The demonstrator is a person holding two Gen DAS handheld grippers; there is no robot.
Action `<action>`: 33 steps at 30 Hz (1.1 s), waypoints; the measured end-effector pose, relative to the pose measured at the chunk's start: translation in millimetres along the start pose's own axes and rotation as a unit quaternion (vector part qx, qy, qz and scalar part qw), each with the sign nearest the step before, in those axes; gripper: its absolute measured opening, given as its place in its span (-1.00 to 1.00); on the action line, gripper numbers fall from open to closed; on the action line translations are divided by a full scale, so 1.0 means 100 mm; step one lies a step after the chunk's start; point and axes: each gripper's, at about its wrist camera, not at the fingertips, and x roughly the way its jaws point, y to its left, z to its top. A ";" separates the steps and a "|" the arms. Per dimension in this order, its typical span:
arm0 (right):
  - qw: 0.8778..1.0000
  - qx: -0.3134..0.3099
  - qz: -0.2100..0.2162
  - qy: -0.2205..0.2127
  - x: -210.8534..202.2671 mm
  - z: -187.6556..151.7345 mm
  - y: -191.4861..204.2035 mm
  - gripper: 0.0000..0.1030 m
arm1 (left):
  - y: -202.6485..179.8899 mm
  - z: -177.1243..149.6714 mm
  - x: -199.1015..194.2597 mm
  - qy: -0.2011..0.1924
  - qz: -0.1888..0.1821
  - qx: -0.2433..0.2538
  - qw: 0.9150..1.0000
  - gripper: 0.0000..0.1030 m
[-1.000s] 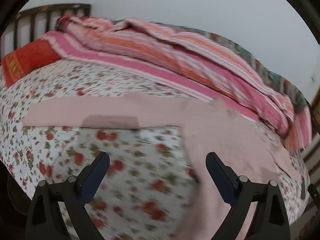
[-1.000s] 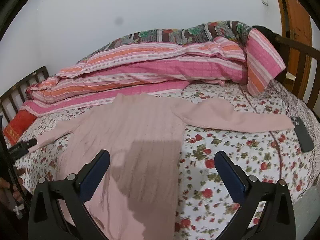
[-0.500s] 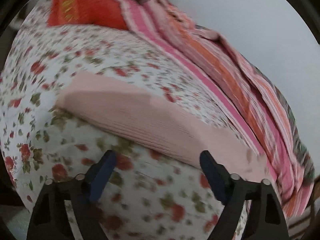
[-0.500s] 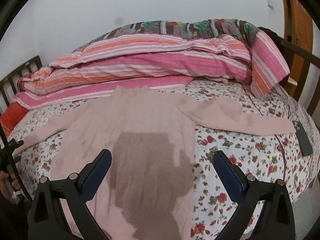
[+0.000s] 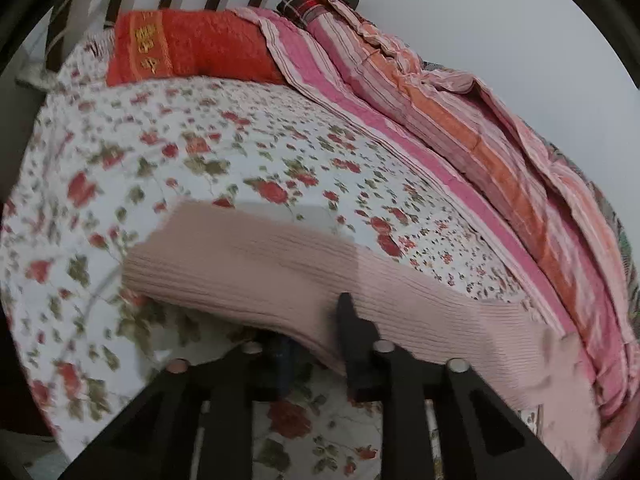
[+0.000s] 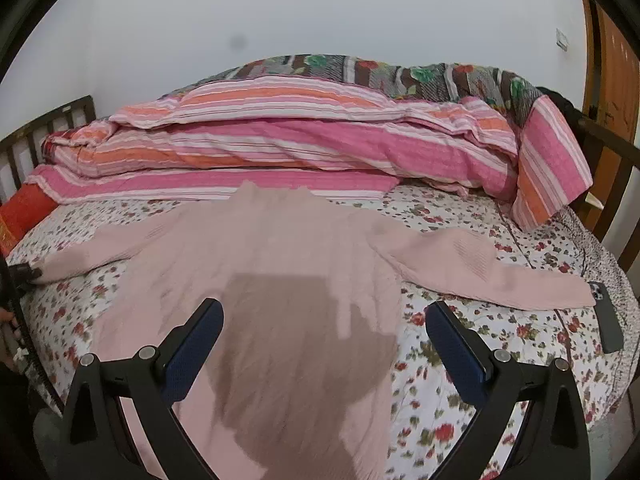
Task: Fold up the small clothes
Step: 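Grasp a sweater sleeve with the left gripper and fold it across the body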
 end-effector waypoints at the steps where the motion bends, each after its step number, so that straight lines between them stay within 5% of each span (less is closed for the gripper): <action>1: 1.000 0.003 0.005 -0.001 0.06 0.03 -0.04 0.93 | -0.02 0.02 -0.05 -0.004 -0.004 0.003 1.000 -0.88; 8: 0.999 0.017 0.022 -0.031 0.40 0.38 -0.37 0.93 | -0.86 0.20 -0.51 -0.040 -0.026 0.098 0.994 -0.88; 14: 0.999 0.022 0.031 -0.023 0.64 0.50 -0.78 0.93 | -2.14 0.00 -0.93 -0.059 -0.105 0.183 0.976 -0.88; 20: 0.997 0.064 0.017 -0.034 0.81 0.27 -1.31 0.93 | -3.51 -0.71 -1.05 -0.049 -0.170 0.280 0.944 -0.88; 24: 0.995 0.102 0.016 -0.012 0.96 0.20 -1.62 0.90 | -4.20 -1.46 -1.02 -0.013 -0.211 0.337 0.918 -0.88; 28: 0.994 0.105 0.017 -0.017 0.96 0.16 -1.71 0.90 | -4.54 -2.12 -0.89 0.056 -0.253 0.359 0.897 -0.85; 33: 0.991 0.122 0.044 -0.017 1.01 0.19 -1.70 0.90 | -4.59 -2.70 -0.81 0.132 -0.276 0.417 0.856 -0.64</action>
